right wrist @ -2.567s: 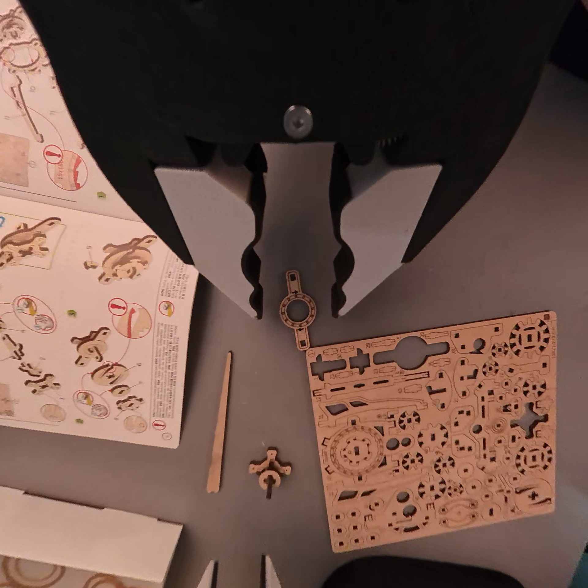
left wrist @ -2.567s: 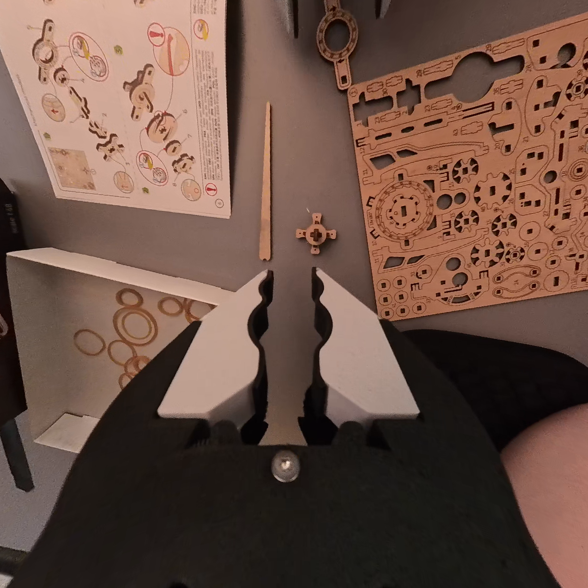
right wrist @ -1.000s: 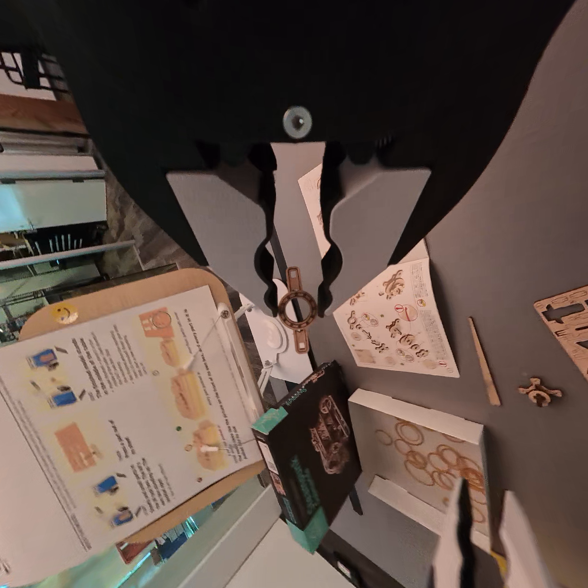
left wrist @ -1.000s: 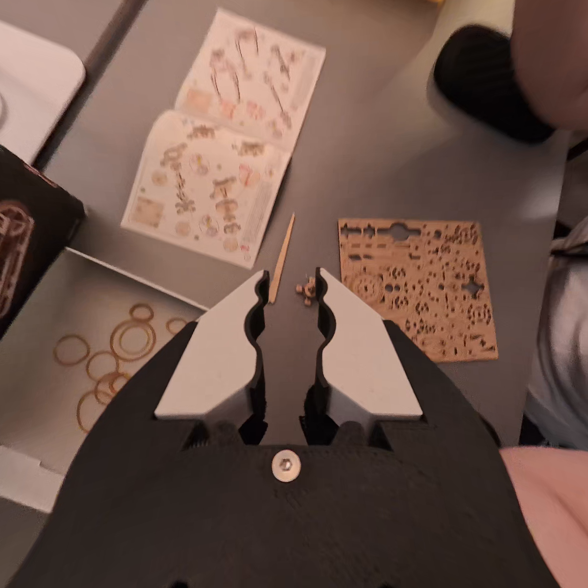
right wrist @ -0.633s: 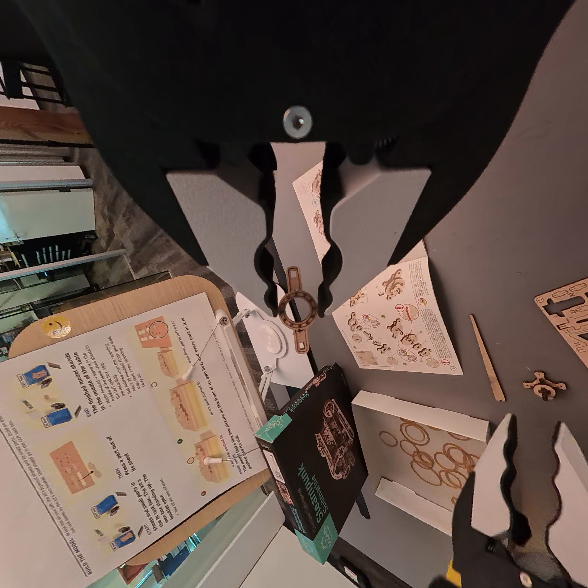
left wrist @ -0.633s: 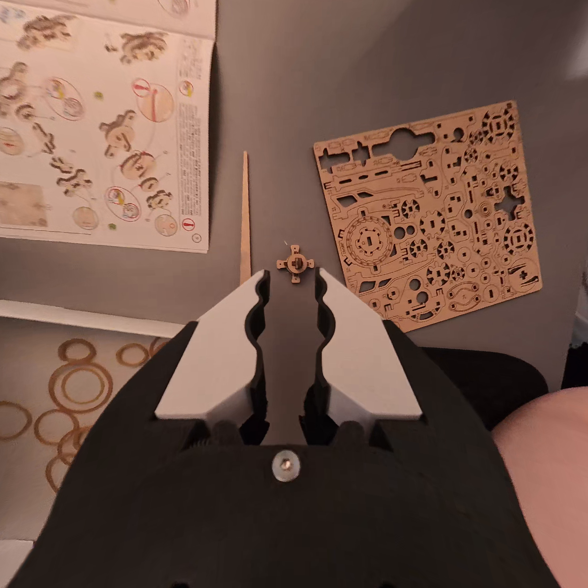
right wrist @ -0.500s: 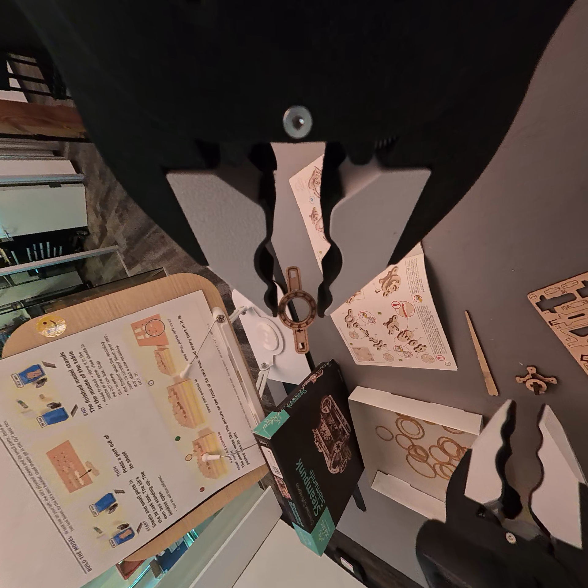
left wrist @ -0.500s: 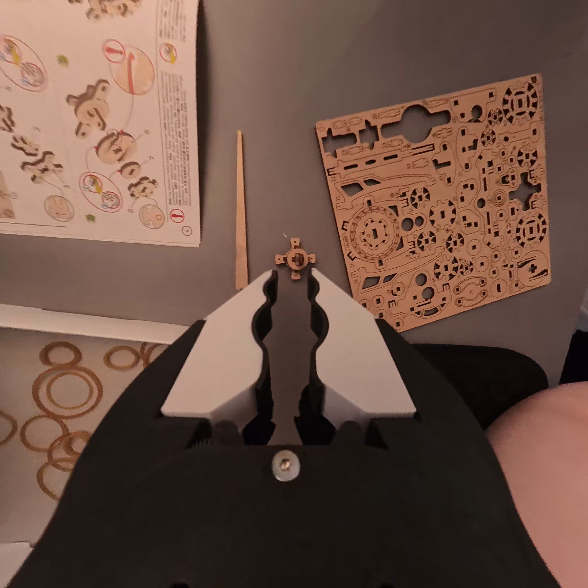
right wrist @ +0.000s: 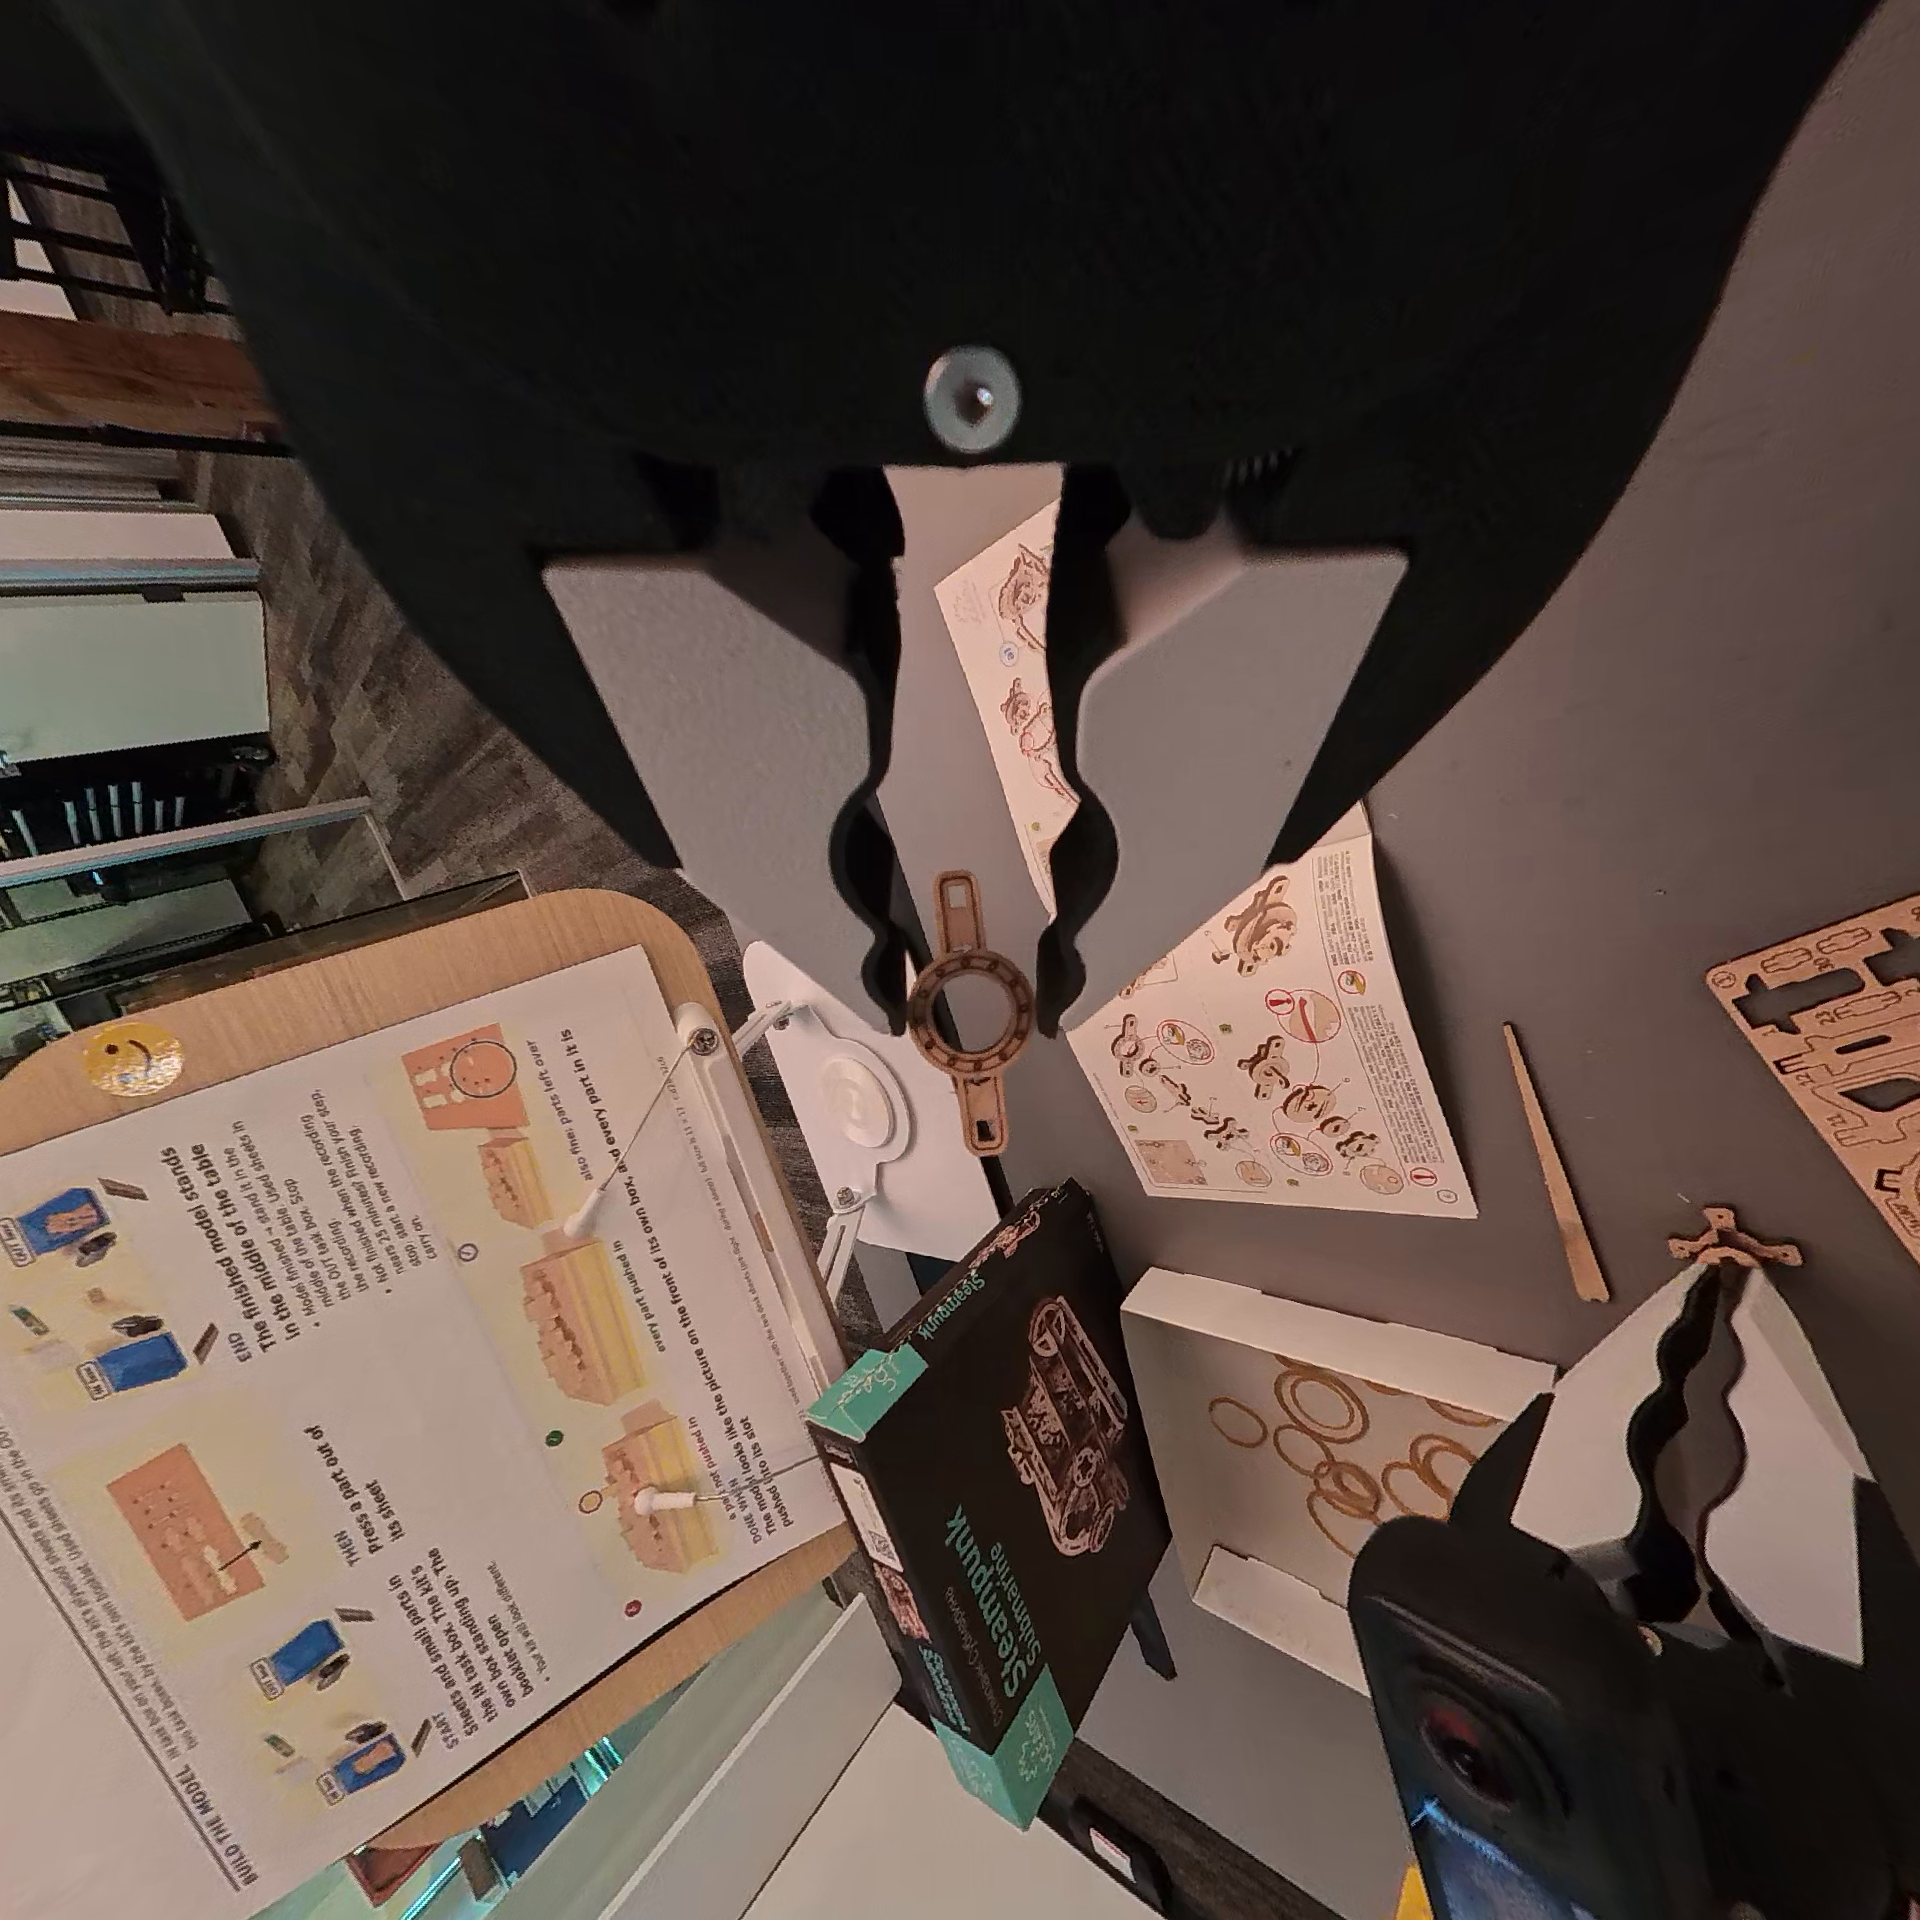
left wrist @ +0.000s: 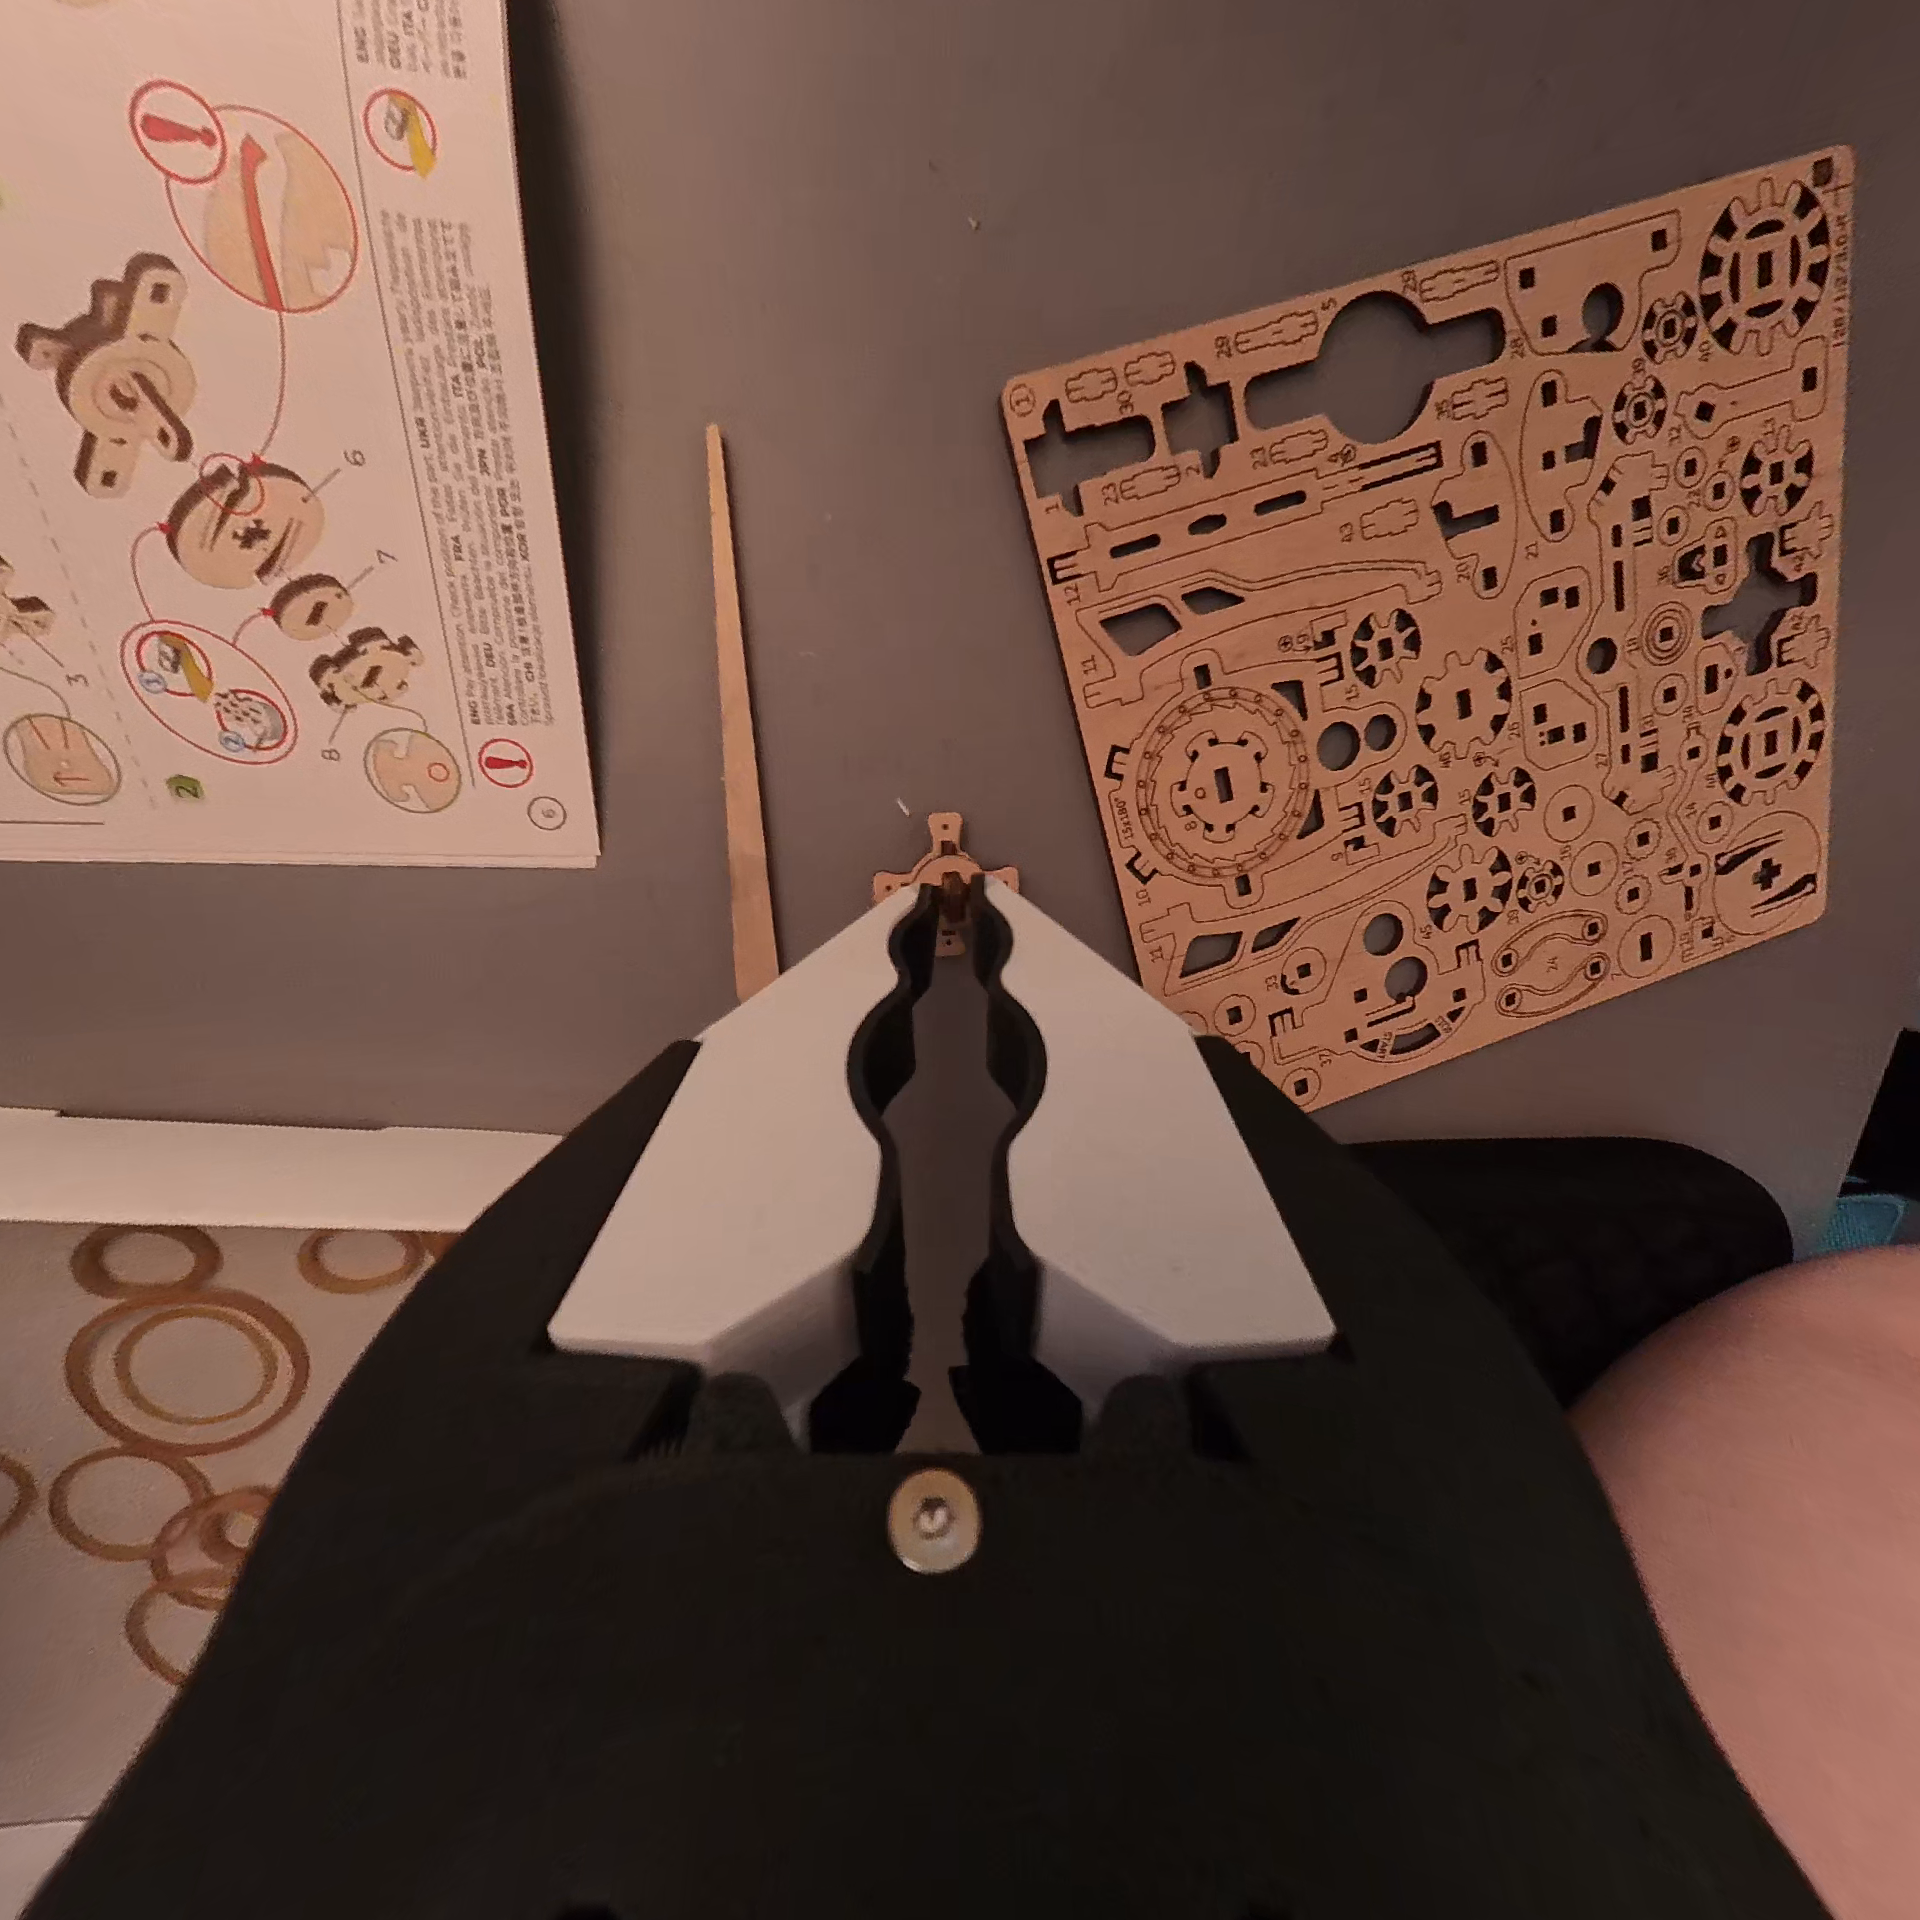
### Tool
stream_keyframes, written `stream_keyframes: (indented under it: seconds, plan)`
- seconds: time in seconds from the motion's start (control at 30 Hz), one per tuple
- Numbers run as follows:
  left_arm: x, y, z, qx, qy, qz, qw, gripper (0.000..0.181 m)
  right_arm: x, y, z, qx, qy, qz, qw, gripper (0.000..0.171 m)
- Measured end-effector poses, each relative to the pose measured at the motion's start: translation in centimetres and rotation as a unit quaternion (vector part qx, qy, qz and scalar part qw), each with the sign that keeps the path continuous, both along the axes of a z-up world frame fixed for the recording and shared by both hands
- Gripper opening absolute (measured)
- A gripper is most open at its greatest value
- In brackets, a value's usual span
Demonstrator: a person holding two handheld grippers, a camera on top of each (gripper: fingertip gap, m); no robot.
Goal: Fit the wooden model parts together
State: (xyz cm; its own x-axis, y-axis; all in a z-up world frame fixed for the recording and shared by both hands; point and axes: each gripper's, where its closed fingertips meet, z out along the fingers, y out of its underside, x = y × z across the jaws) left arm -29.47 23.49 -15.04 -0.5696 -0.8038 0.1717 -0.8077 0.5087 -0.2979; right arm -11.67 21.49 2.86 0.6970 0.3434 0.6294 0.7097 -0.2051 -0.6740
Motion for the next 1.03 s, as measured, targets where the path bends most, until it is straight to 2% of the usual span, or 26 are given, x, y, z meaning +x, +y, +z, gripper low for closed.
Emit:
stream_keyframes:
  seconds: [0.27,0.4,0.53,0.7,0.93,1.03]
  plan:
    - [0.2,-0.1,0.7,-0.011,-0.013,0.000,1.000,0.001,0.3,0.0,-0.1,-0.002,0.005,-0.001,1.000,0.024]
    - [1.5,-0.4,2.8,-0.040,-0.072,0.010,0.997,0.001,0.5,0.0,-0.1,-0.002,0.020,-0.001,1.000,0.024]
    - [2.7,-1.3,6.1,-0.124,-0.128,0.033,0.983,0.001,1.1,0.1,-0.3,-0.004,0.037,-0.004,0.999,0.024]
    - [2.4,-2.1,7.9,-0.234,-0.094,0.061,0.966,0.001,1.2,0.1,-0.3,-0.004,0.052,-0.001,0.999,0.024]
    - [2.9,-2.1,11.4,-0.376,-0.092,0.114,0.915,0.000,1.0,0.2,-1.0,-0.019,0.059,0.007,0.998,0.024]
    - [3.4,-2.2,14.2,-0.480,-0.092,0.140,0.861,0.001,1.0,0.3,-1.5,-0.029,0.065,0.013,0.997,0.024]
